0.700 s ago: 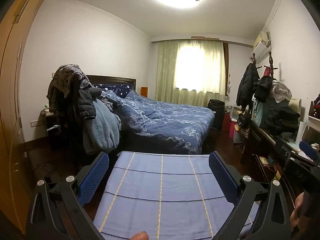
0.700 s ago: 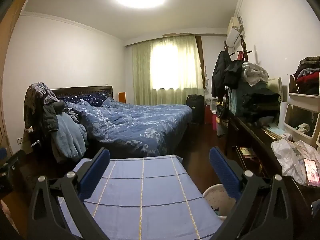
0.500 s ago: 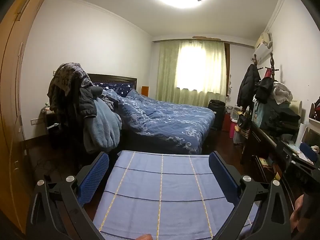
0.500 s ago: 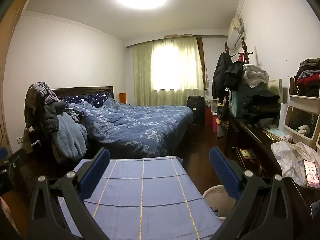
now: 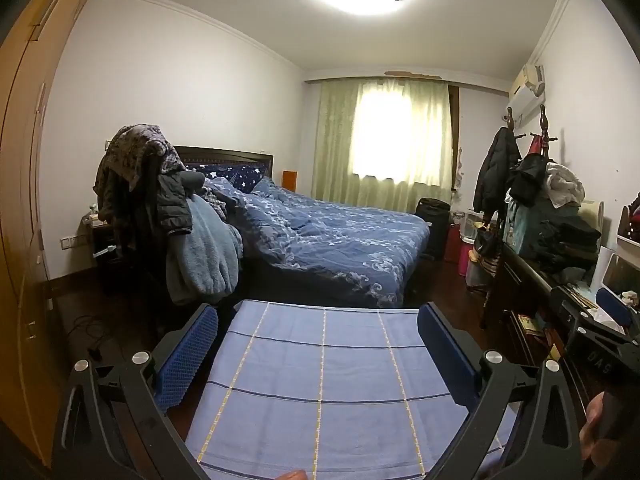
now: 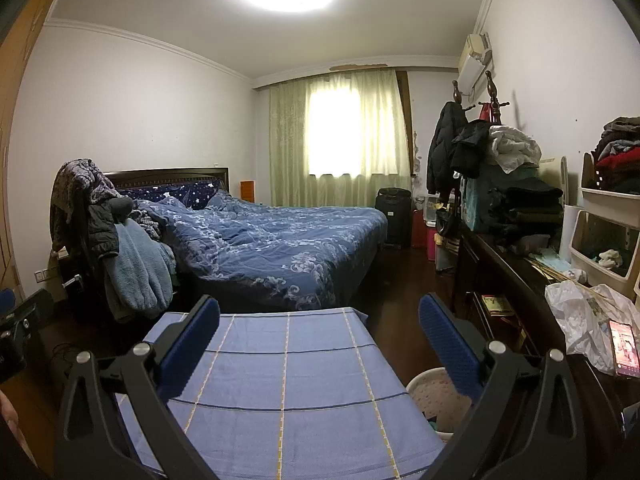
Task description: Collect trash
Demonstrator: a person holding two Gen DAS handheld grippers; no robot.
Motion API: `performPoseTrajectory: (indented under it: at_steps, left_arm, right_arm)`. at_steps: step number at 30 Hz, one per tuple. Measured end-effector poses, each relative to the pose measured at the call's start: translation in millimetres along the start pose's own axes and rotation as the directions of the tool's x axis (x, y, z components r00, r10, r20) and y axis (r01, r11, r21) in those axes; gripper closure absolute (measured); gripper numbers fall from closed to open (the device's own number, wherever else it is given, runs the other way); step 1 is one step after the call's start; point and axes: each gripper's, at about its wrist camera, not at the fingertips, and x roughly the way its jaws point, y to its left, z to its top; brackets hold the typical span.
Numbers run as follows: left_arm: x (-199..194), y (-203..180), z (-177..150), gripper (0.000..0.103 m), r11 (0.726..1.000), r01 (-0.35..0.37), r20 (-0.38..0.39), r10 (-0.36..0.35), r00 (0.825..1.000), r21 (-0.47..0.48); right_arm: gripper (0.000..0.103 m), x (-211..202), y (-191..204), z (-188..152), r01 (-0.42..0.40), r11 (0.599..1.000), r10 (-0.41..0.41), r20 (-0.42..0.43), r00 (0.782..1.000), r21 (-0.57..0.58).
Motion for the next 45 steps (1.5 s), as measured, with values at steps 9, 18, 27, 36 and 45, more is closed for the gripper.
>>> performPoseTrajectory:
  at_steps: [9, 18, 27, 36, 45]
  left_arm:
    - [-2.3, 0.5, 1.7, 0.004, 1.000, 0.001, 0.001, -0.001, 1.000, 0.000]
    - [-2.1, 0.5, 0.8, 0.004, 1.000, 0.000, 0.002, 0.000, 1.000, 0.001]
    - [-1.9, 0.5, 0.8, 0.004, 1.000, 0.000, 0.000, 0.000, 1.000, 0.000]
    - [-0.1, -1.2, -2.5, 0.004, 1.000, 0.001, -0.001, -0.001, 1.000, 0.000]
    - [0.2, -0.8, -2.1, 0.004, 1.000, 0.003, -0.004, -0.003, 1.000, -0.001]
  right_arm:
    - [0.003, 0.2, -1.5, -0.6, -0.003, 1.000, 0.003, -0.001, 1.000, 0.000]
    - [0.003, 0.1, -2.2, -1.5, -0.003, 1.000, 0.003, -0.001, 1.000, 0.000]
    - [0.003, 3.8, -6.9, -6.6, -0.004, 1.000, 0.004, -0.012, 1.000, 0.000]
    - [0.003, 5.0, -8.3, -7.8, -0.007, 1.000, 0.007, -0.013, 1.000, 0.000]
    - [0.003, 4.8, -8.8, -8.4, -0.008, 1.000, 0.008, -0.015, 1.000, -0.001]
